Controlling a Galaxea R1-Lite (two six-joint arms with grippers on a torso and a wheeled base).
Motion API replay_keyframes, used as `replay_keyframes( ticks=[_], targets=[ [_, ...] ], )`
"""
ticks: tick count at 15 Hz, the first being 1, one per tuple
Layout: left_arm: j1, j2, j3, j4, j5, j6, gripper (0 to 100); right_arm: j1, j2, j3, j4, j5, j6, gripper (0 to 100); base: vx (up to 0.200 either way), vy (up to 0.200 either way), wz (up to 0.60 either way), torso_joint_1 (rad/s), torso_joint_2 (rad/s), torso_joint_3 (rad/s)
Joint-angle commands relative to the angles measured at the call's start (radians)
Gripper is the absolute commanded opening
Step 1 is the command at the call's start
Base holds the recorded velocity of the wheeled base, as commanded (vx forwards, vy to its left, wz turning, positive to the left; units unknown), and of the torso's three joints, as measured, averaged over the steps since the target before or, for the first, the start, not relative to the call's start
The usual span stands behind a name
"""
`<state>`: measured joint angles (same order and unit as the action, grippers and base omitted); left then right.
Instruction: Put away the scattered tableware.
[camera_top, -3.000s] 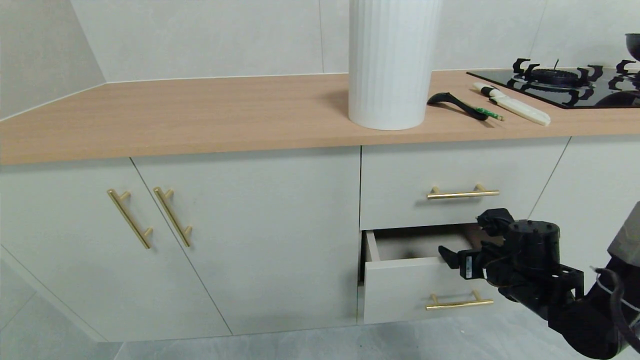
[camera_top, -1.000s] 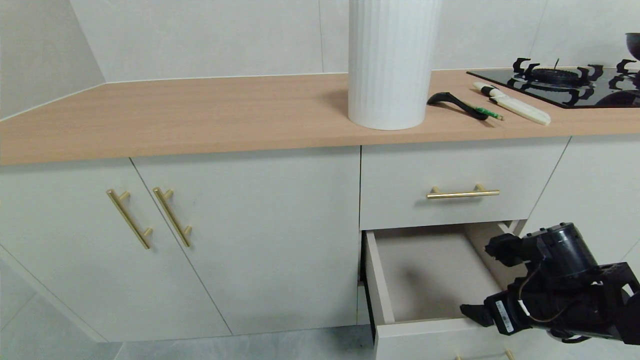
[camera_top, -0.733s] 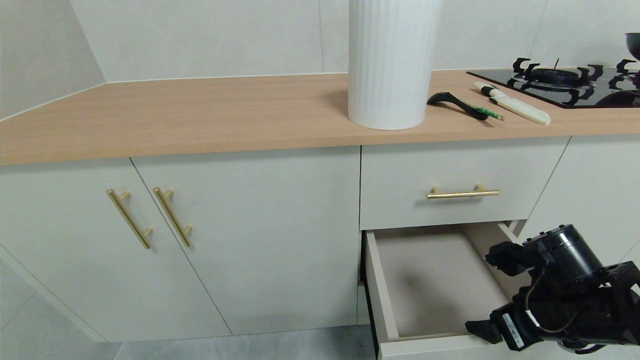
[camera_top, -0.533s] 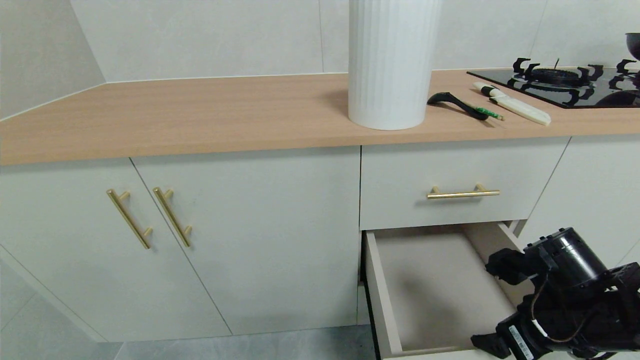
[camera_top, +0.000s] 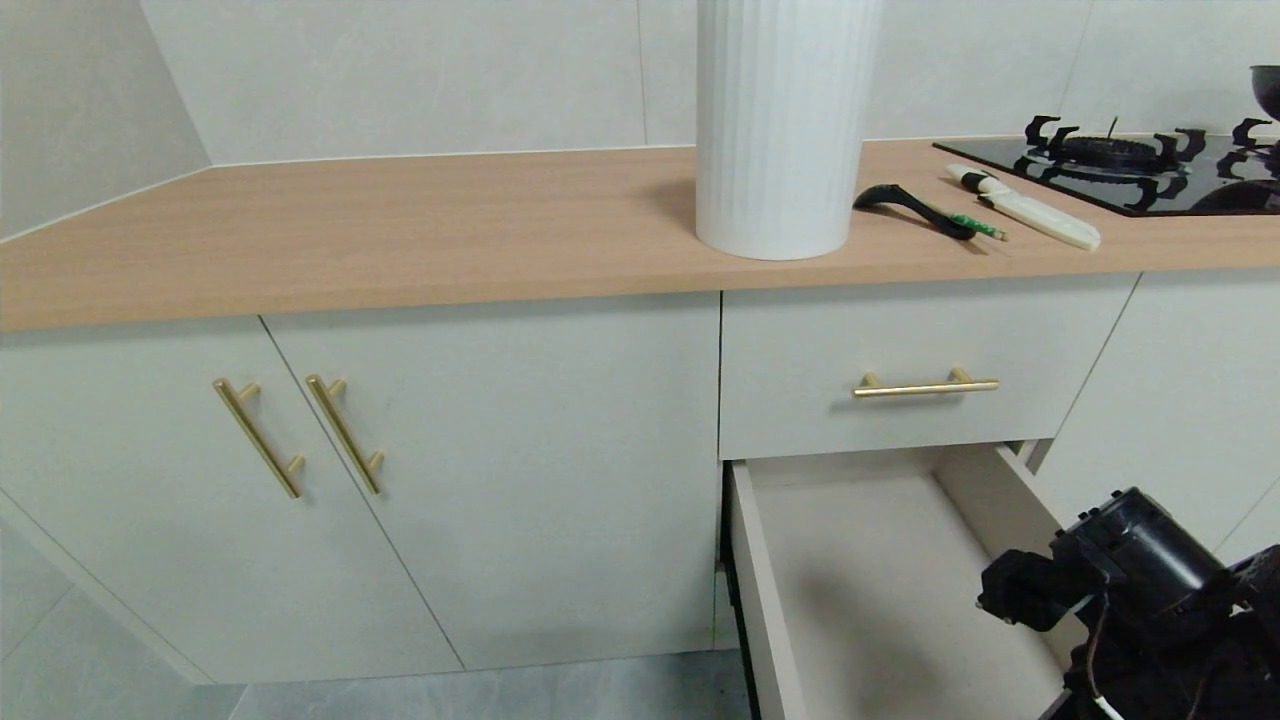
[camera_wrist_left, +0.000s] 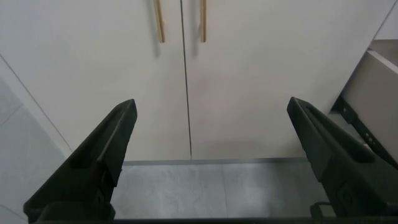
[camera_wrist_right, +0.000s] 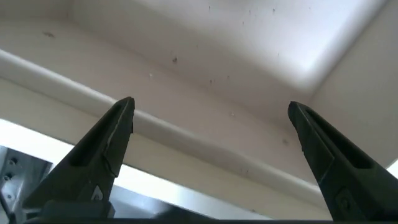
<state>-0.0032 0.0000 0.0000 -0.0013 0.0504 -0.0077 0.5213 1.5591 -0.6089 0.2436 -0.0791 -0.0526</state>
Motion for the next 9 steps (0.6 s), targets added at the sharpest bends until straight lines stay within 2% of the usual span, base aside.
replay_keyframes(
  ticks=[1, 5, 7, 9],
  targets=[
    [0.0, 0.0, 0.0, 0.0, 0.0, 0.0, 100, -0.012, 0.015, -0.041, -0.007, -0.008, 0.023, 100, 0.0, 0.0, 0.0, 0.0, 0.0, 0.0],
    [0.0, 0.0, 0.0, 0.0, 0.0, 0.0, 100, -0.063, -0.017, -0.101, -0.021, -0.002, 0.115, 100, 0.0, 0.0, 0.0, 0.0, 0.0, 0.0],
    [0.0, 0.0, 0.0, 0.0, 0.0, 0.0, 100, -0.066, -0.047, -0.117, -0.075, -0.01, 0.198, 100, 0.0, 0.0, 0.0, 0.0, 0.0, 0.0],
    [0.0, 0.0, 0.0, 0.0, 0.0, 0.0, 100, -0.076, -0.091, -0.115, -0.102, -0.008, 0.214, 100, 0.0, 0.0, 0.0, 0.0, 0.0, 0.0]
  ],
)
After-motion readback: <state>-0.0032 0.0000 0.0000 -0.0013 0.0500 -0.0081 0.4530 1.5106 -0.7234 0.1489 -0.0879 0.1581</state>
